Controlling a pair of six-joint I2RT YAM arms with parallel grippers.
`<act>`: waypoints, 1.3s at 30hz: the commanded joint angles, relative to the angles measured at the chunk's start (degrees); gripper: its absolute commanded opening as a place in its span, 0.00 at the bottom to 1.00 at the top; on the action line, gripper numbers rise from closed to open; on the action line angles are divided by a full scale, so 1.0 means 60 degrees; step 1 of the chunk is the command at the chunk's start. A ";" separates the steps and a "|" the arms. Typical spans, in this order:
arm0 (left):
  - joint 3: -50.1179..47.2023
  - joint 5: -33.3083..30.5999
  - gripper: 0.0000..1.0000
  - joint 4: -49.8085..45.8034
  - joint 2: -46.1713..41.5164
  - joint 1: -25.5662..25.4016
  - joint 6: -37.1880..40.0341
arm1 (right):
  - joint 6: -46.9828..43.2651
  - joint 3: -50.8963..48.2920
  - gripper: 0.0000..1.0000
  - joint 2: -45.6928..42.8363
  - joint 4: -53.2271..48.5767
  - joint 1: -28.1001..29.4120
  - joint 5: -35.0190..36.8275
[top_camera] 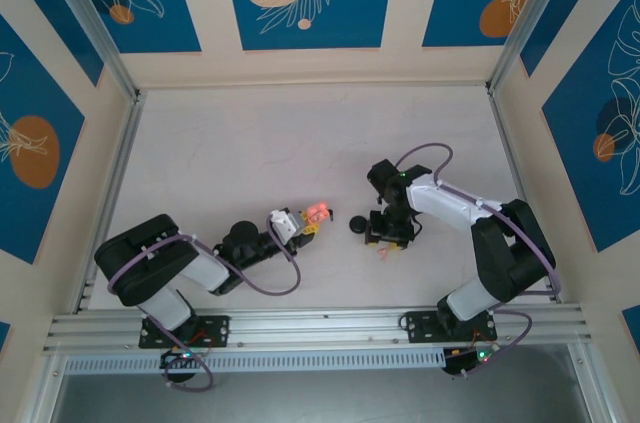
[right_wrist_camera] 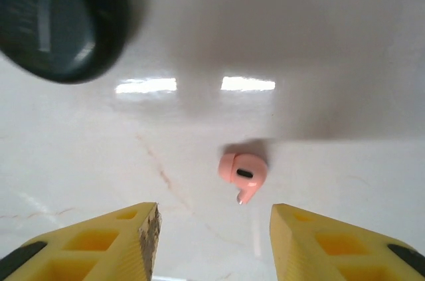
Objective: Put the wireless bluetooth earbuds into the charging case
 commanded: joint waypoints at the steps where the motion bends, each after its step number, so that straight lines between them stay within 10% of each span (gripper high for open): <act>1: -0.0106 -0.0031 0.09 0.0404 -0.0244 -0.0153 0.0191 | -0.0287 0.0706 0.48 0.0218 -0.1706 -0.0332 -0.0383; 39: -0.0148 -0.0163 0.09 0.0389 -0.0183 -0.0159 0.0196 | -0.0988 0.1142 0.31 0.3031 -0.1006 -0.0153 -0.0113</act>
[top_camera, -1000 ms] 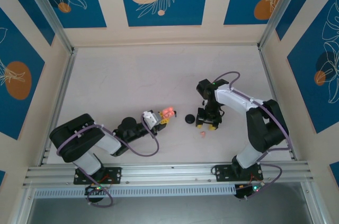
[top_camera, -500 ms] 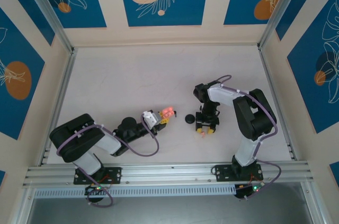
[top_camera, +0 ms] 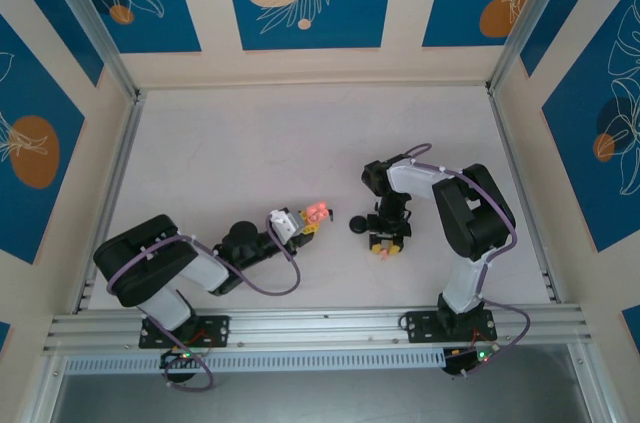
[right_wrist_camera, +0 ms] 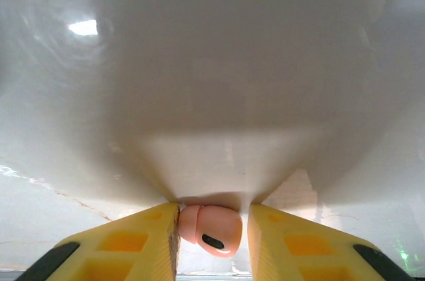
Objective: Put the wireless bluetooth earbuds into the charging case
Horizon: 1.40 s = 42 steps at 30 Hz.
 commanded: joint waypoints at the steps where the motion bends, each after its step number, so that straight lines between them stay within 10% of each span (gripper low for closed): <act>1: -0.0129 -0.0089 0.09 0.0368 -0.0136 -0.0149 0.0188 | -0.0092 0.0089 0.30 0.0093 0.0047 0.0120 0.0096; 22: 0.0501 0.0306 0.09 0.0404 0.0807 -0.0178 0.0030 | 0.0868 -0.0466 0.28 -0.2929 0.2270 0.0812 0.1421; 42: 0.0897 0.0251 0.09 0.0397 0.1159 -0.0235 -0.0294 | -0.0501 -0.1915 0.28 -0.5562 0.6813 0.3561 0.4024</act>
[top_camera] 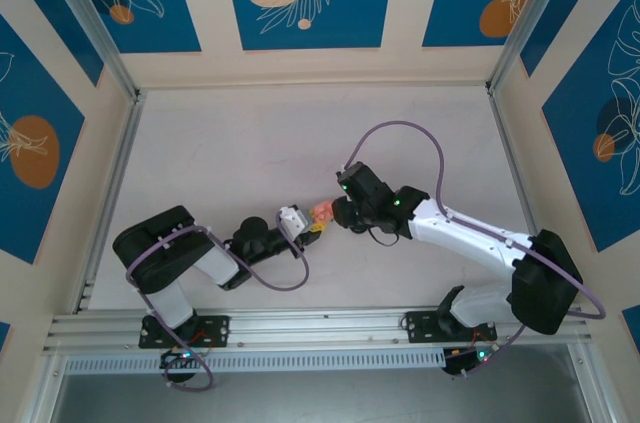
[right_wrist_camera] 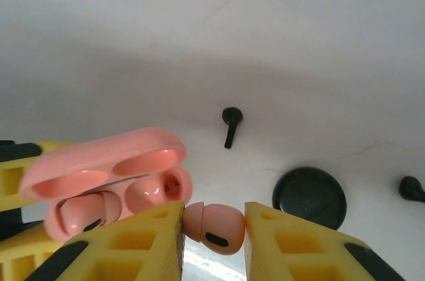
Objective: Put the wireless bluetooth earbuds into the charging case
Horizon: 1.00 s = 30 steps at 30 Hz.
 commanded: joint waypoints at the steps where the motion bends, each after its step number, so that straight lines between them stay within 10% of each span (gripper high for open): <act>1: 0.0175 0.0189 0.09 0.0357 0.0060 -0.0170 -0.0193 | -0.0236 -0.0482 0.28 -0.0572 0.1135 0.0146 0.0571; 30: 0.0310 0.0142 0.09 0.0364 -0.0672 -0.0215 -0.0646 | -0.0271 -0.0959 0.28 -0.0373 0.2059 0.0450 0.0548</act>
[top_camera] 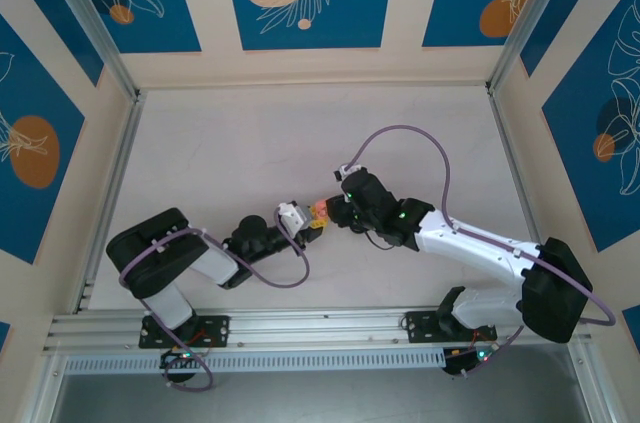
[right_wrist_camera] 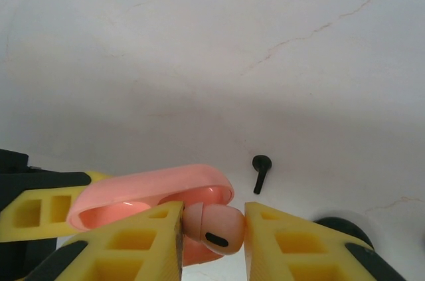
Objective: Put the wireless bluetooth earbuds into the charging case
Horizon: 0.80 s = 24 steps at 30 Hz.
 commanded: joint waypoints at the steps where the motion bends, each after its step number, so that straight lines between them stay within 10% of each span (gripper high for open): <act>1: 0.0157 0.0094 0.09 0.0362 -0.0291 -0.0162 -0.0209 | -0.0098 -0.0162 0.28 0.0120 0.0129 0.0111 0.0303; 24: 0.0068 -0.0082 0.09 0.0360 -0.0590 -0.0174 -0.0077 | -0.0244 -0.0473 0.31 -0.0252 0.0319 0.0397 -0.0586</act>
